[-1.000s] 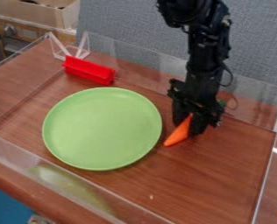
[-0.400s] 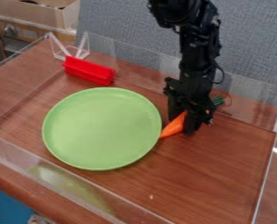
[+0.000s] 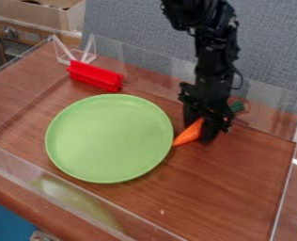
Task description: Put the carrot on the left side
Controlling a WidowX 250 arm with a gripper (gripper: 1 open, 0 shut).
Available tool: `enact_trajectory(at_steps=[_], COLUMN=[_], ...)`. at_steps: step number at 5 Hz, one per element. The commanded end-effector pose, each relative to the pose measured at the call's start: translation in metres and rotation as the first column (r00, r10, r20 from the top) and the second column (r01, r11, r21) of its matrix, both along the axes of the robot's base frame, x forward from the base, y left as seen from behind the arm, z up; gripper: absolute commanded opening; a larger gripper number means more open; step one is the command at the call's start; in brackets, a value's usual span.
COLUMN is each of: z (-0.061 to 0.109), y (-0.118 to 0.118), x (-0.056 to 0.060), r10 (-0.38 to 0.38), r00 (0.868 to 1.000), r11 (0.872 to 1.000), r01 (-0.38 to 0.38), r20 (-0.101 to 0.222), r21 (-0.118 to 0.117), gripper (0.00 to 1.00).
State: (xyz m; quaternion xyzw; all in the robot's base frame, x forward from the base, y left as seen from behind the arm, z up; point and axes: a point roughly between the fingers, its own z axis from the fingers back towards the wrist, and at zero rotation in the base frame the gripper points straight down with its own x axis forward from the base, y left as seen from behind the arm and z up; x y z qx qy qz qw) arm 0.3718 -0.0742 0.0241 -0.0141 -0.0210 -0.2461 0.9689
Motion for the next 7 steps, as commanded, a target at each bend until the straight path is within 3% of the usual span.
enact_trajectory(at_steps=[1,2,3,4,5,6,7], z=[0.002,0.001,0.002,0.003,0.006,0.009,0.017], y=[-0.013,-0.024,-0.028,-0.024,-0.018,-0.026,-0.015], x=[0.008,0.008,0.003,-0.001,-0.005,-0.006,-0.018], r10=[-0.026,-0.016,0.014,0.065,0.111,0.096,0.092], r00=[0.998,0.998,0.999,0.997,0.993,0.995,0.994], r11=[1.0,1.0,1.0,0.998,0.994,0.995,0.996], r01=[0.026,0.016,-0.014,-0.065,-0.111,-0.096,-0.09], r20=[0.057,0.059,0.051,0.045,0.034,0.038,0.064], r21=[-0.012,-0.01,-0.01,-0.012,-0.005,-0.012,-0.028], gripper=[0.0,1.0,0.0,0.0,1.0,0.0,0.0])
